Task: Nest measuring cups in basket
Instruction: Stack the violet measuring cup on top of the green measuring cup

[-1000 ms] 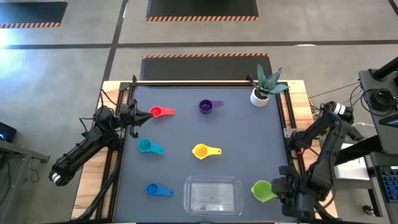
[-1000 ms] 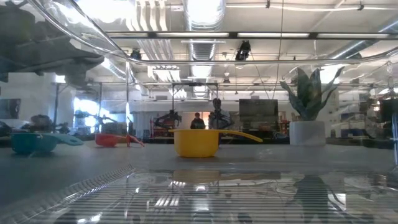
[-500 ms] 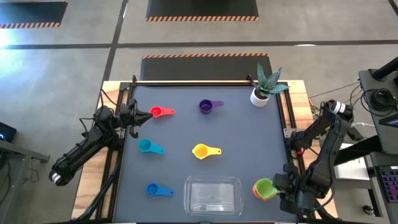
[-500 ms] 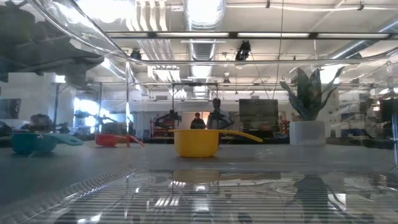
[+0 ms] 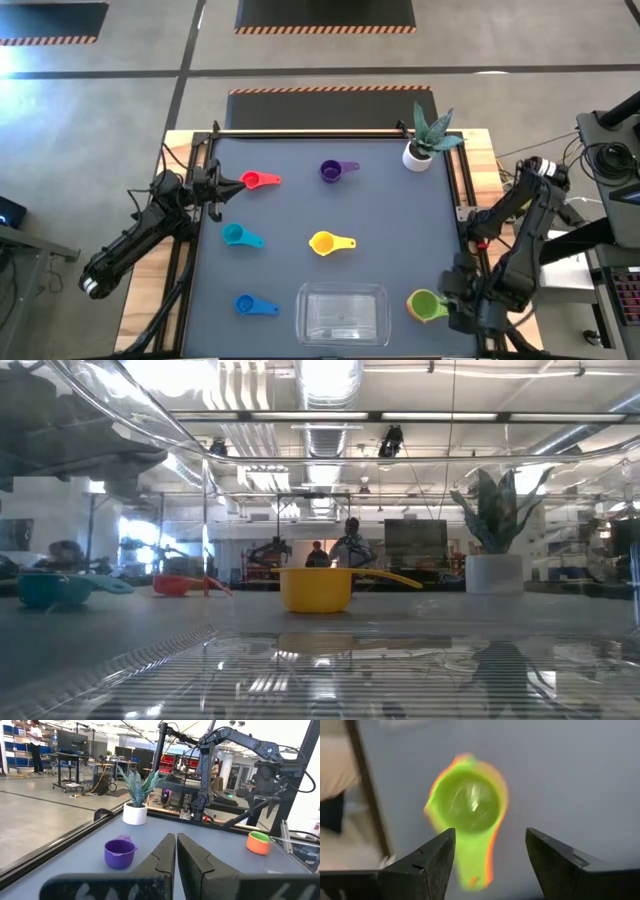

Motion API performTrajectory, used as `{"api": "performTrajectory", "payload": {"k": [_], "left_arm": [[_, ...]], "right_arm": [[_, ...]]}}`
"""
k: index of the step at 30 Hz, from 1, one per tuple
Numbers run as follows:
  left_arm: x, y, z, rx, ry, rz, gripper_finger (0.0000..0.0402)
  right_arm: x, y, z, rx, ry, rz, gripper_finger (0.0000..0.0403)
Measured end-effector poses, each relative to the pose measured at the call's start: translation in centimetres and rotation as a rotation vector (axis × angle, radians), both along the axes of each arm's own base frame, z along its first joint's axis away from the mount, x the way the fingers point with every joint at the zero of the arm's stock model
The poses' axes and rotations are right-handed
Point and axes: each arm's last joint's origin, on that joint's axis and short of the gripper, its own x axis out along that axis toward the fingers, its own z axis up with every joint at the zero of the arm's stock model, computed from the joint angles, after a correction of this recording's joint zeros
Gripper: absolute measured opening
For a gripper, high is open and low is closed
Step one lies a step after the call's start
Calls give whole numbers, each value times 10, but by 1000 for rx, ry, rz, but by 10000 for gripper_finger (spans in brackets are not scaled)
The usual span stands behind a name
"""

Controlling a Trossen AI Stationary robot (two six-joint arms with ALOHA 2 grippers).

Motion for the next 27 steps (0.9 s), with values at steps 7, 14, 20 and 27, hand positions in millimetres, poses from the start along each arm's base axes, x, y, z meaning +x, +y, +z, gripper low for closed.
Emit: {"api": "performTrajectory", "payload": {"k": [7,14,20,27], "left_arm": [[0,0,0,0,0,0,0],[0,0,0,1,0,0,0],[0,0,0,0,0,0,0],[0,0,0,0,0,0,0]], "right_arm": [[38,-41,14,-166,-138,43,230],[85,-98,26,-273,-206,114,231],[118,-148,37,-331,-311,159,231],[128,-183,43,-263,-356,143,231]]}}
